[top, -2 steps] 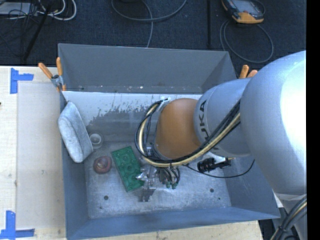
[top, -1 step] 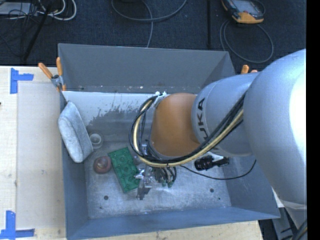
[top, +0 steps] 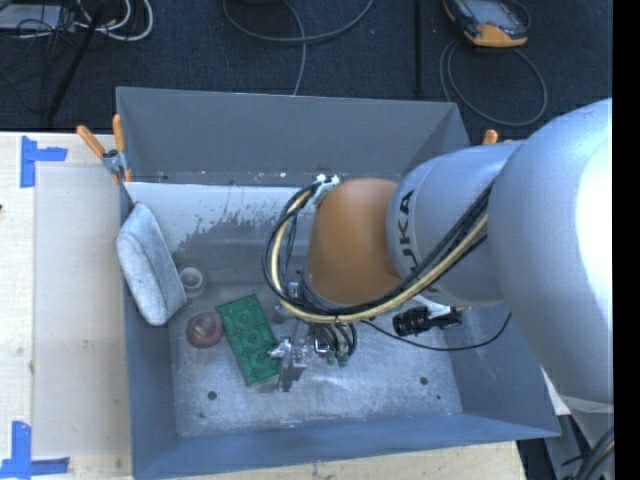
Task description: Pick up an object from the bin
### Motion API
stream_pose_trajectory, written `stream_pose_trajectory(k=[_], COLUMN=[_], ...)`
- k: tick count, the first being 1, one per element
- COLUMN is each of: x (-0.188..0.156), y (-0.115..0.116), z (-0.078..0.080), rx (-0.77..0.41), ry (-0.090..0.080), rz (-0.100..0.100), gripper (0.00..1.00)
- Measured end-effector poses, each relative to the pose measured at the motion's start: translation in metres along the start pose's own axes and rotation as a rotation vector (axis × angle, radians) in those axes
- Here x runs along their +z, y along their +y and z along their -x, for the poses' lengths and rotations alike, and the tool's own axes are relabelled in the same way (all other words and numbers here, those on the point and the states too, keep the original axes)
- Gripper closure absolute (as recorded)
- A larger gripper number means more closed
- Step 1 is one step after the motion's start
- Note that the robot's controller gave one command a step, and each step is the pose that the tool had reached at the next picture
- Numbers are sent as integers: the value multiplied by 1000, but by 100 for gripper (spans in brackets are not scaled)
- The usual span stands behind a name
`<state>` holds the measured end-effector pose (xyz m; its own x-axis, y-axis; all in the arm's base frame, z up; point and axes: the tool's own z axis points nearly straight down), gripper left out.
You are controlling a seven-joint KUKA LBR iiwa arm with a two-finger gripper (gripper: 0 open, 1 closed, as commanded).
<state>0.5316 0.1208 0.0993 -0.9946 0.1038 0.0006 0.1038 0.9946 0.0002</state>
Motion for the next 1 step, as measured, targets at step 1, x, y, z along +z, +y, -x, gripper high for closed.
stream_pose_trajectory(k=[1], x=[27], y=[1], z=[-7], rx=[155], ry=[-4], rz=[2], gripper=[0])
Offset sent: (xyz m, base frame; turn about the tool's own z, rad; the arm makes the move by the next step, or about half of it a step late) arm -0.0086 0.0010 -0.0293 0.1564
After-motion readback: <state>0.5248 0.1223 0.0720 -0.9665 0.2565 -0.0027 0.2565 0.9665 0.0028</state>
